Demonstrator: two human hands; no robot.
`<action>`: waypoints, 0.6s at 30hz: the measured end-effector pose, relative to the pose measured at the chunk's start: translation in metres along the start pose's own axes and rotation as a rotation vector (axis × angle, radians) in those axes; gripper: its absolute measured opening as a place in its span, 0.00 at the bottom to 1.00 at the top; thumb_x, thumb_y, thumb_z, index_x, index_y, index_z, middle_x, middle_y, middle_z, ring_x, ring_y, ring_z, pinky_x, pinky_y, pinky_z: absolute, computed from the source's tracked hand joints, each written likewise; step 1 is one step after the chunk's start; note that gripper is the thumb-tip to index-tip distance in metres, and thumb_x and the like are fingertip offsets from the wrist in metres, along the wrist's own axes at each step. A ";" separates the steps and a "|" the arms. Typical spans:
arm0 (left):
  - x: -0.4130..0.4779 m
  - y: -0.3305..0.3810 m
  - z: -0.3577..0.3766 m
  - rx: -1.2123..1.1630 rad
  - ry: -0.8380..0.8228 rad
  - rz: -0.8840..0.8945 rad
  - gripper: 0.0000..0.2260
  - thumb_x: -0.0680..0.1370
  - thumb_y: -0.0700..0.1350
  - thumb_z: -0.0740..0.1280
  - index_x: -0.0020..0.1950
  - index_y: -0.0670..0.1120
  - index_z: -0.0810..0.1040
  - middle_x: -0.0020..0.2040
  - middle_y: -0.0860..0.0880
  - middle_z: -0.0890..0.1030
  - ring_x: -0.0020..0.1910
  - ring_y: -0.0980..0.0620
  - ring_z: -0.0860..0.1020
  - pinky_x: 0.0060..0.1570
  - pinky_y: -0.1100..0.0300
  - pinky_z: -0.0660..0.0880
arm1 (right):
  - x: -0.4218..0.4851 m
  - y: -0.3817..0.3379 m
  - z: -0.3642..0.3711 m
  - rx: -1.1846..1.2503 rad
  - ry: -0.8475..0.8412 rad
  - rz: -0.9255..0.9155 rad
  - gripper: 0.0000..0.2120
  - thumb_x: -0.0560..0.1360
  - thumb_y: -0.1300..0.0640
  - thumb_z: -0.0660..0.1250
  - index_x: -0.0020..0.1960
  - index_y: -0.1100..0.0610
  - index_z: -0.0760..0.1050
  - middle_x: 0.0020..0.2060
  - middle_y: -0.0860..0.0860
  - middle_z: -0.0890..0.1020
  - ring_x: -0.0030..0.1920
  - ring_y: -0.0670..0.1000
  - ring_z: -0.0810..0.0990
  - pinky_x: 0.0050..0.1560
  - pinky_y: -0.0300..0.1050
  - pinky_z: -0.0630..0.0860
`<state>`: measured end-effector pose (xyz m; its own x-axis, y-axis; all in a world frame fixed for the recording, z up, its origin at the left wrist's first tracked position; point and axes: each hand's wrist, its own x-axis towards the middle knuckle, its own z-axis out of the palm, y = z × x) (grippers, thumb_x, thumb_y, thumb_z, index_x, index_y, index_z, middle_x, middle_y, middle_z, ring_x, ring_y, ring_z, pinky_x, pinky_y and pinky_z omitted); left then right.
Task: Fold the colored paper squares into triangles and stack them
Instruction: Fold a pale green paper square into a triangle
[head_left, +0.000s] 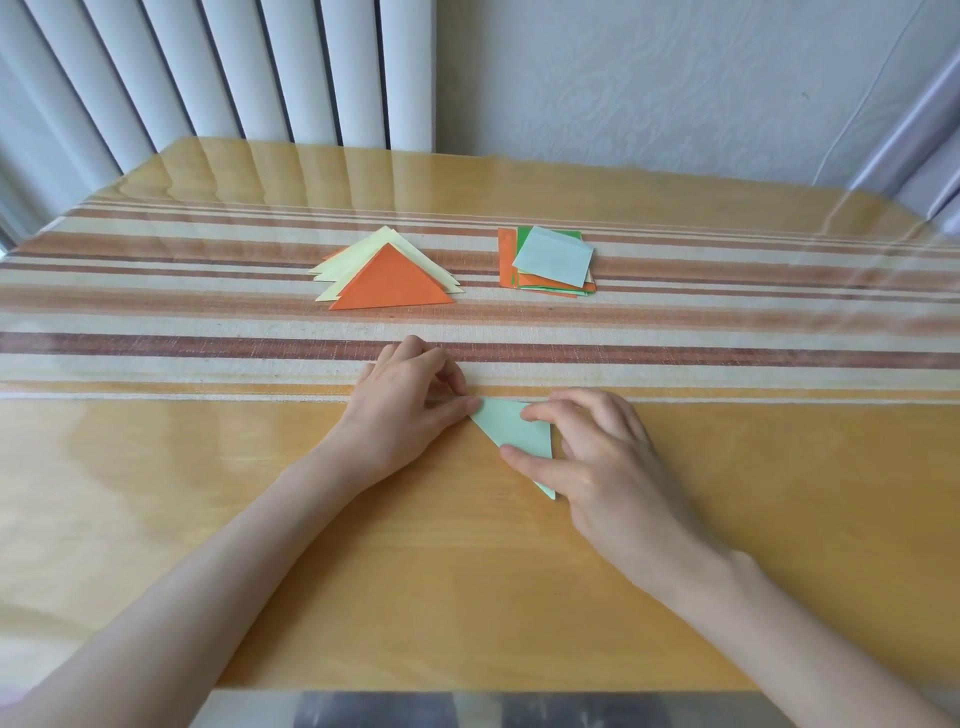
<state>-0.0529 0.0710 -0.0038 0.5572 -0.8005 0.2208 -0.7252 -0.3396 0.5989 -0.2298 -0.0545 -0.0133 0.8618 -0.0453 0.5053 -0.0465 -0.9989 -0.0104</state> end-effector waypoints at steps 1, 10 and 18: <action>-0.001 0.001 -0.001 -0.003 0.003 0.005 0.08 0.75 0.51 0.70 0.42 0.55 0.71 0.43 0.60 0.67 0.48 0.54 0.66 0.51 0.57 0.64 | -0.004 0.002 -0.001 0.012 0.000 -0.010 0.24 0.72 0.68 0.53 0.54 0.52 0.83 0.53 0.54 0.80 0.57 0.56 0.71 0.55 0.48 0.71; -0.009 0.009 -0.015 -0.453 0.045 -0.054 0.08 0.75 0.44 0.71 0.40 0.46 0.74 0.34 0.55 0.81 0.35 0.60 0.76 0.37 0.67 0.68 | 0.011 0.004 -0.024 0.549 0.123 0.472 0.16 0.75 0.63 0.62 0.59 0.51 0.78 0.50 0.44 0.79 0.54 0.46 0.73 0.57 0.36 0.68; -0.009 0.006 -0.028 -0.752 0.252 -0.235 0.07 0.74 0.42 0.71 0.40 0.42 0.74 0.34 0.50 0.84 0.38 0.57 0.80 0.45 0.62 0.72 | 0.069 0.000 -0.017 1.133 -0.030 0.865 0.04 0.75 0.61 0.69 0.44 0.61 0.79 0.32 0.49 0.83 0.32 0.38 0.78 0.36 0.25 0.69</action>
<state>-0.0505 0.0903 0.0193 0.7992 -0.5851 0.1378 -0.1639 0.0085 0.9864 -0.1786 -0.0573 0.0368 0.7816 -0.6229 -0.0340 -0.1446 -0.1280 -0.9812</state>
